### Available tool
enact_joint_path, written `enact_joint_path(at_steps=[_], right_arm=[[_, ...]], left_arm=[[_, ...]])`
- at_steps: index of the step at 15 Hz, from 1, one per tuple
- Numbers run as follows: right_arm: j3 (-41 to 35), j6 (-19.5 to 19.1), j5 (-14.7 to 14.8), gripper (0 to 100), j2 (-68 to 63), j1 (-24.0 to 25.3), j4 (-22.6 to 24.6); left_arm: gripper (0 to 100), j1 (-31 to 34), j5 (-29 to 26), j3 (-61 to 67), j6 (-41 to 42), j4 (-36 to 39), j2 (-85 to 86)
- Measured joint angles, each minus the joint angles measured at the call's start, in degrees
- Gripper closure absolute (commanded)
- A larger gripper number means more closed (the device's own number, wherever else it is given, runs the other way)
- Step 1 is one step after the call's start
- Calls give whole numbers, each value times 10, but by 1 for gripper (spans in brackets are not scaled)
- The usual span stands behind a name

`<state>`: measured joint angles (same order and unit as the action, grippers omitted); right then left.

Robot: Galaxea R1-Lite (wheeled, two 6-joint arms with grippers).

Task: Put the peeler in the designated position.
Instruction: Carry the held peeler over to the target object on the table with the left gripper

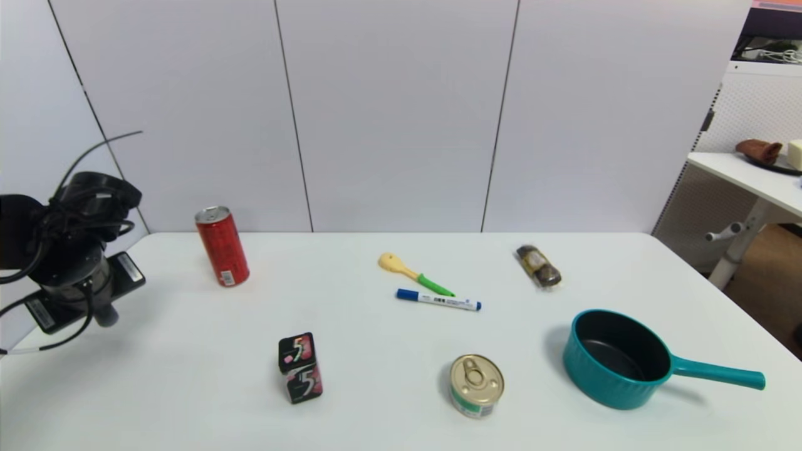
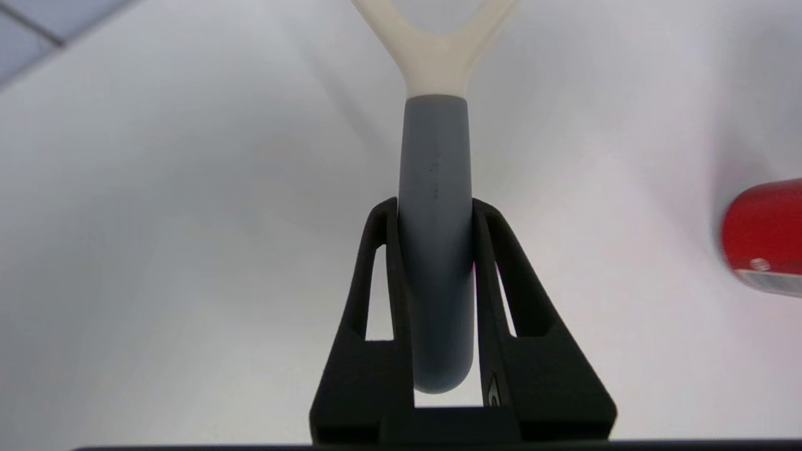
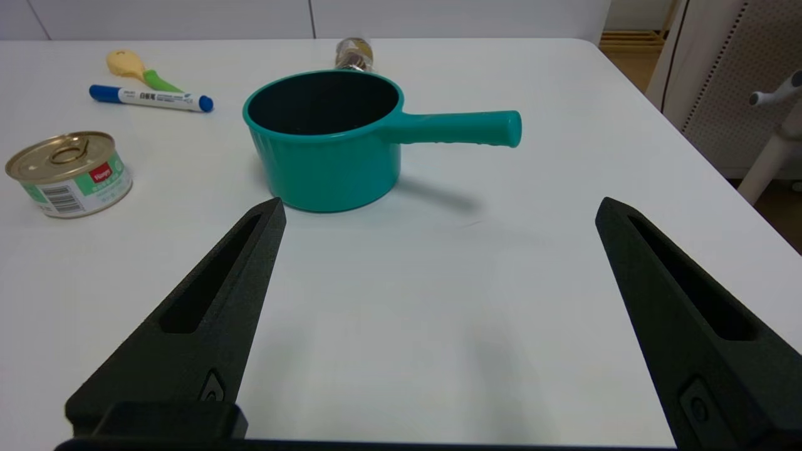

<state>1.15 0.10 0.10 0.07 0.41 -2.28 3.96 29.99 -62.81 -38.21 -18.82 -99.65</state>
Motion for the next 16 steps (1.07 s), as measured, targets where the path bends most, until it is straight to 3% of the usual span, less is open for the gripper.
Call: enact_joint_path(at_steps=[3, 5, 8, 11, 16], right_arm=[[0, 0, 0, 0, 0, 0, 0], [0, 0, 0, 0, 0, 0, 0], [0, 0, 0, 0, 0, 0, 0], [0, 0, 0, 0, 0, 0, 0], [0, 0, 0, 0, 0, 0, 0]], left_arm=[[100, 26, -14, -91, 186, 24, 17], [100, 47, -57, -177, 340, 37, 17], [100, 68, -169, -335, 584, -10, 4], [100, 68, -268, -466, 830, -126, -22], [100, 73, -476, -504, 1221, -187, -82]])
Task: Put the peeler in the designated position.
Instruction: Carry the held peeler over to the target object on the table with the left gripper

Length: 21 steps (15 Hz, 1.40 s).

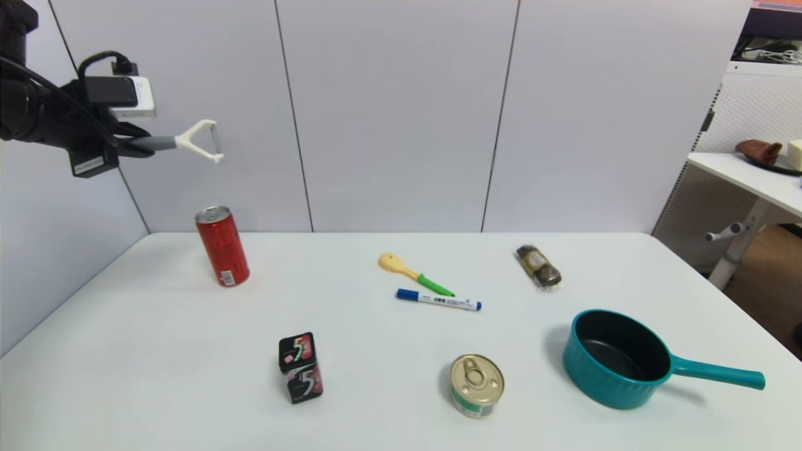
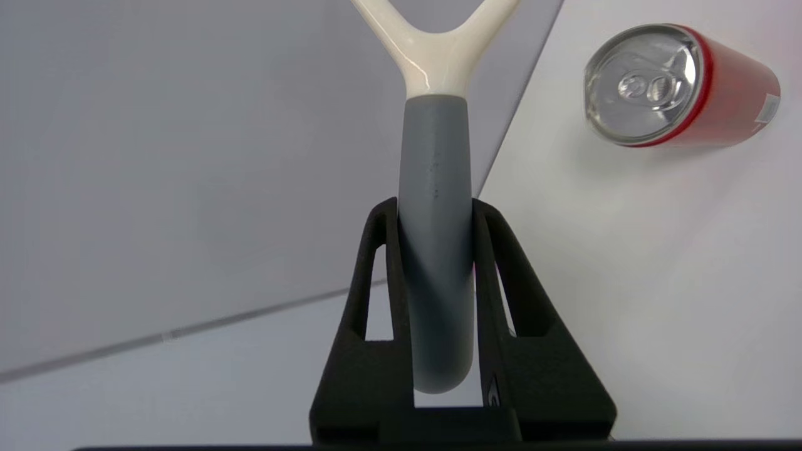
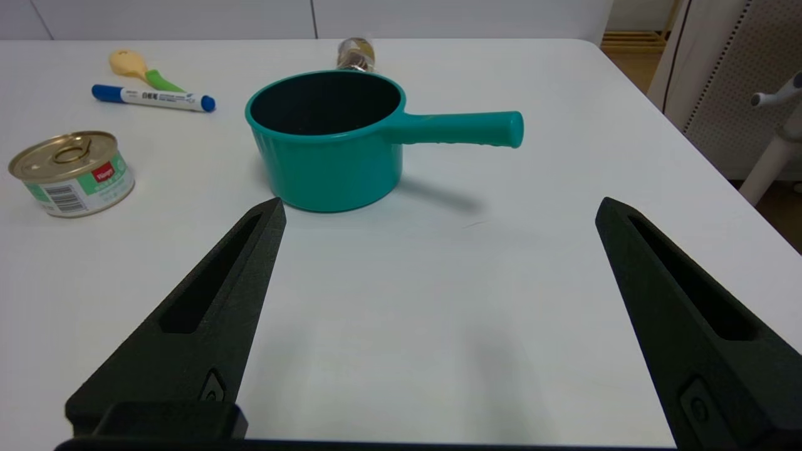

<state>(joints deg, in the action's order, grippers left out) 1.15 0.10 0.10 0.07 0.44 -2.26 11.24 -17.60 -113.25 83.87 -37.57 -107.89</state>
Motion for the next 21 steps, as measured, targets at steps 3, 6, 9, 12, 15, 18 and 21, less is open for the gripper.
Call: enact_joint_path(at_steps=[3, 6, 9, 12, 15, 18, 21], right_arm=[[0, 0, 0, 0, 0, 0, 0], [0, 0, 0, 0, 0, 0, 0], [0, 0, 0, 0, 0, 0, 0], [0, 0, 0, 0, 0, 0, 0], [0, 0, 0, 0, 0, 0, 0], [0, 0, 0, 0, 0, 0, 0], [0, 0, 0, 0, 0, 0, 0]], left_arm=[[100, 2, -78, -4, 104, 8, -38], [100, 7, -84, -5, 123, 49, -63], [100, 25, -85, -6, 119, 106, -84], [100, 40, -84, -5, 119, 107, -106], [100, 44, -85, -4, 113, 111, -121], [100, 49, -84, 0, 110, 127, -133], [100, 47, -85, 2, 105, 136, -149]])
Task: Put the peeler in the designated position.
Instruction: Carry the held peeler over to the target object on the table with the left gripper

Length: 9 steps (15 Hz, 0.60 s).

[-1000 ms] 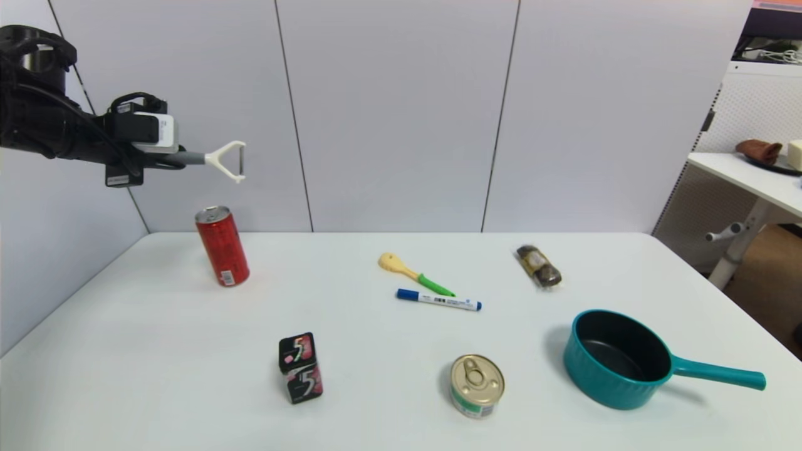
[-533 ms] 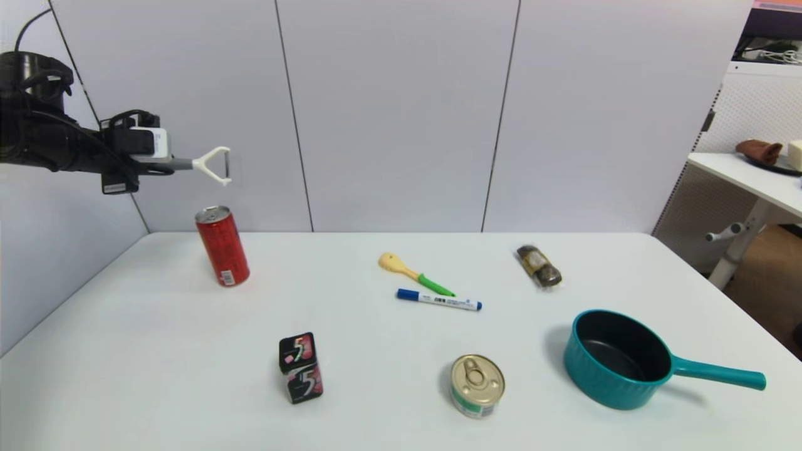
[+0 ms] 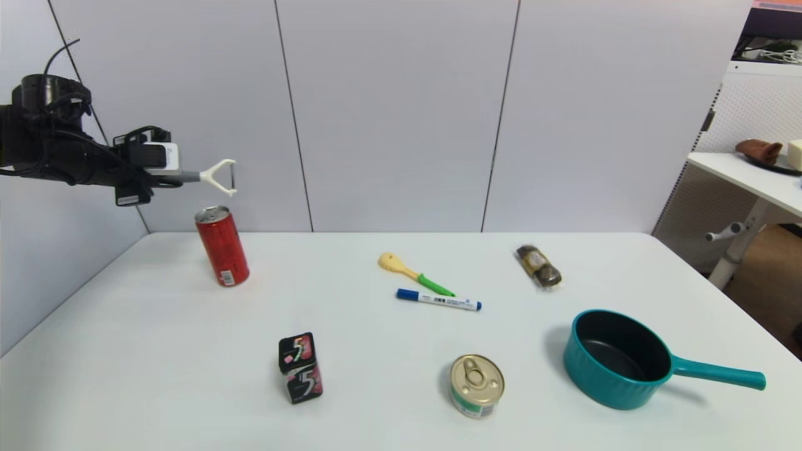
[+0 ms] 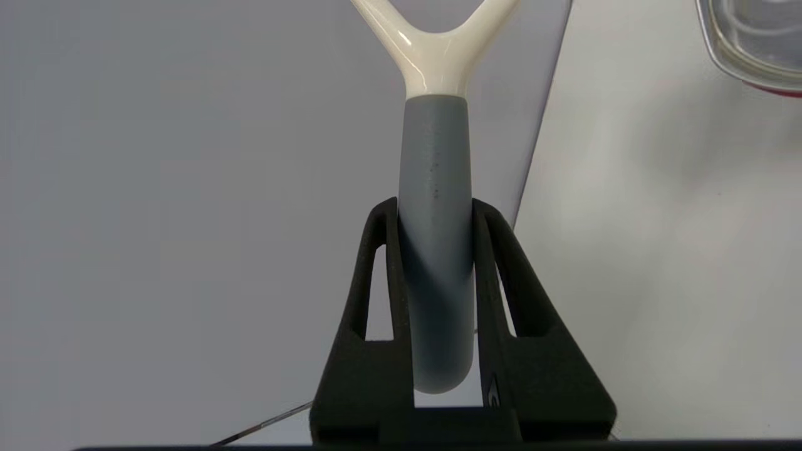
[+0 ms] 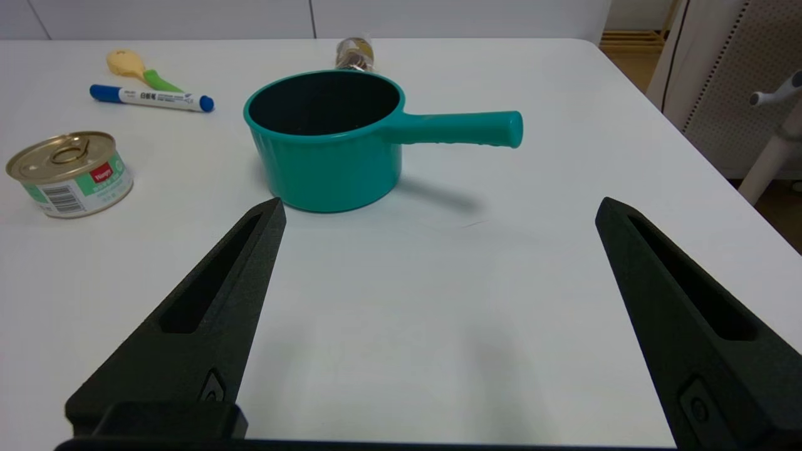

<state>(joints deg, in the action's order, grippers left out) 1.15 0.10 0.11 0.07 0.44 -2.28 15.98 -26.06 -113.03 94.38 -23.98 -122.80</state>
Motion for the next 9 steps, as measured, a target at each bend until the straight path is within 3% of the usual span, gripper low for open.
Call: enact_joint_path(at_steps=[9], right_arm=[[0, 0, 0, 0, 0, 0, 0]], left_arm=[[100, 2, 0, 0, -3, 32, -49]])
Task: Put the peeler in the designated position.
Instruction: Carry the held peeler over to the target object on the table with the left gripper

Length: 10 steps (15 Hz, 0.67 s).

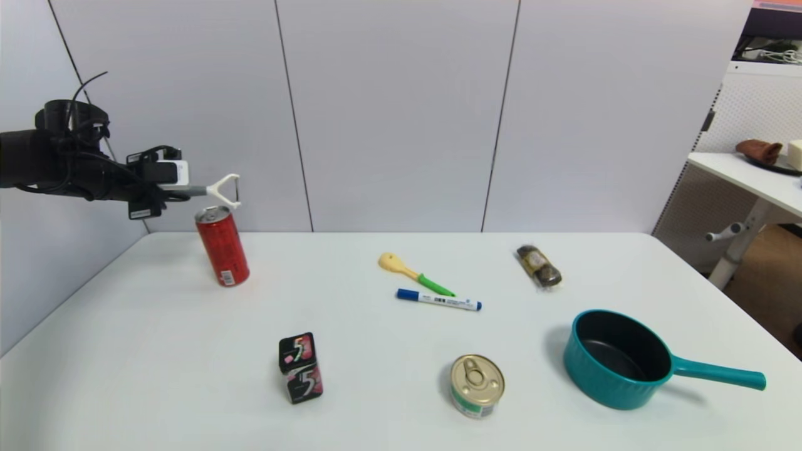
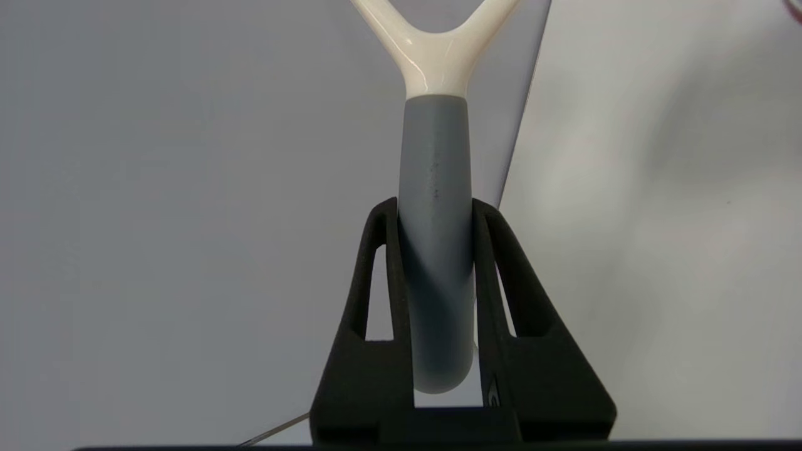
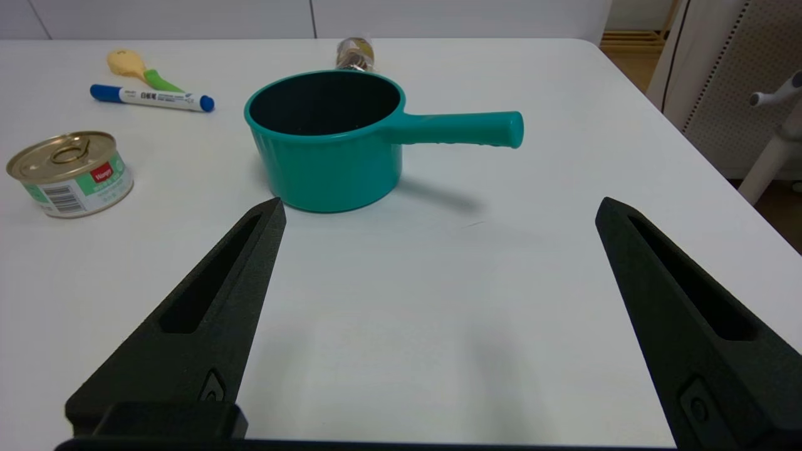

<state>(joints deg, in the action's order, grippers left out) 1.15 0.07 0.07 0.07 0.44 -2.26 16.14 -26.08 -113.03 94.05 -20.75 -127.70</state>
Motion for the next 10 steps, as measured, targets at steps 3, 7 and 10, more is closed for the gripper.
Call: enact_joint_path(at_steps=[3, 7, 10], right_arm=[[0, 0, 0, 0, 0, 0, 0], [0, 0, 0, 0, 0, 0, 0], [0, 0, 0, 0, 0, 0, 0]], left_arm=[[100, -3, -9, 1, 0, 1, -17], [100, -9, -24, 1, 1, -1, -46], [100, -18, -26, 1, 0, -1, -68]])
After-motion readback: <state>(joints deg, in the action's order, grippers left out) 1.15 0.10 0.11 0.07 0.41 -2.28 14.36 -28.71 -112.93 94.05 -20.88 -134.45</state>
